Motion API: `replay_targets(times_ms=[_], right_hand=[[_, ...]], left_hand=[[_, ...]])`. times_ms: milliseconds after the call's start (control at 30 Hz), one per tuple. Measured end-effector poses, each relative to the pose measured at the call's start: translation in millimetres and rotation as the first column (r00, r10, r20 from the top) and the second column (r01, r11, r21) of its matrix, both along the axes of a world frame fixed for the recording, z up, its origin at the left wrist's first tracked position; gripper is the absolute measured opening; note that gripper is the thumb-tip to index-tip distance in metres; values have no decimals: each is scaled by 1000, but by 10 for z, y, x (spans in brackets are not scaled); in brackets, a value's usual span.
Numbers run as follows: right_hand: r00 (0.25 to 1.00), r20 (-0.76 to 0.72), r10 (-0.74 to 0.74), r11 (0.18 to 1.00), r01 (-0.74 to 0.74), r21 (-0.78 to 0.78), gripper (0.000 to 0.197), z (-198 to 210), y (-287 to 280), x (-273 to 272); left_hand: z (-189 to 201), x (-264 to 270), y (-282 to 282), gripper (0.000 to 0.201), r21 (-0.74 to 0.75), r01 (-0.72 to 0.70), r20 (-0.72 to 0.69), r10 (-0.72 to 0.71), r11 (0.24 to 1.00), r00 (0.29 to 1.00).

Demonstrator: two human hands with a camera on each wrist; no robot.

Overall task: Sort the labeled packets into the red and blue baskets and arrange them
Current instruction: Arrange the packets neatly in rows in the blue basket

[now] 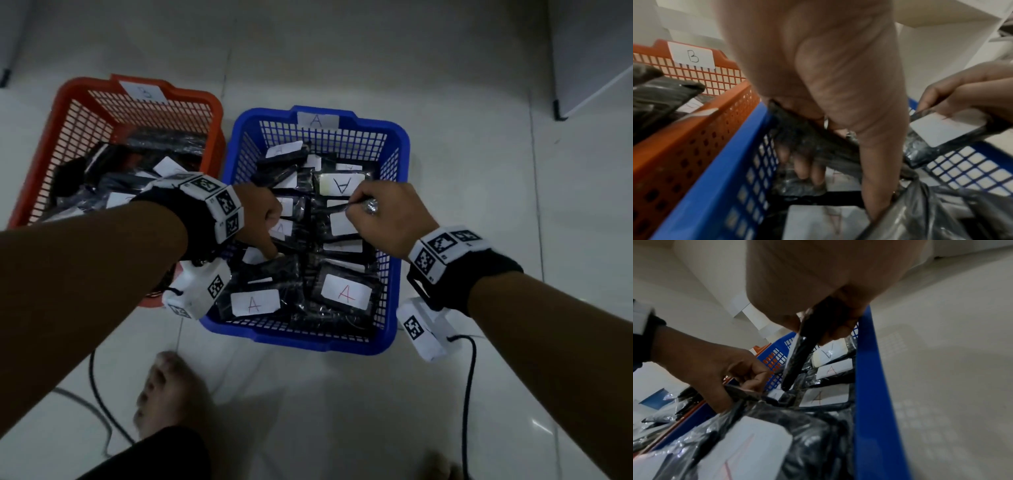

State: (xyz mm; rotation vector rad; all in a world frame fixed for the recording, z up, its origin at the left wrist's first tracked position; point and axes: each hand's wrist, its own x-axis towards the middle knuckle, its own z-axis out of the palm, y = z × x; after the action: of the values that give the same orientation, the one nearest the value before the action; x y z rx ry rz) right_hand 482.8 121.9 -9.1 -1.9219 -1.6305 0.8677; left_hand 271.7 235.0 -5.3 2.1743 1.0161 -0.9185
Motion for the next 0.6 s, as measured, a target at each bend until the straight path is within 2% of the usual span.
replay_targets(times_ms=[167, 267, 333, 367, 467, 600], right_hand=[[999, -40, 20, 1000, -20, 6, 13, 48, 48, -73], [997, -55, -63, 997, 65, 30, 16, 18, 51, -78], [990, -72, -122, 992, 125, 35, 16, 5, 48, -62], [987, -79, -137, 989, 141, 36, 17, 6, 48, -59], [978, -115, -173, 982, 181, 55, 17, -3, 57, -60], [960, -140, -243, 963, 256, 82, 17, -32, 73, -50]], left_hand=[[57, 89, -62, 48, -46, -16, -116, 11, 999, 993], [68, 91, 2, 48, 93, -102, 14, 102, 990, 995], [23, 53, 66, 28, 214, -139, 129, 113, 967, 985], [-10, 46, 76, 22, 258, -145, 140, 112, 955, 984], [-93, 99, 34, 32, 346, -82, 89, 54, 935, 995], [-174, 178, 1, 30, 432, -58, 94, 20, 900, 995]])
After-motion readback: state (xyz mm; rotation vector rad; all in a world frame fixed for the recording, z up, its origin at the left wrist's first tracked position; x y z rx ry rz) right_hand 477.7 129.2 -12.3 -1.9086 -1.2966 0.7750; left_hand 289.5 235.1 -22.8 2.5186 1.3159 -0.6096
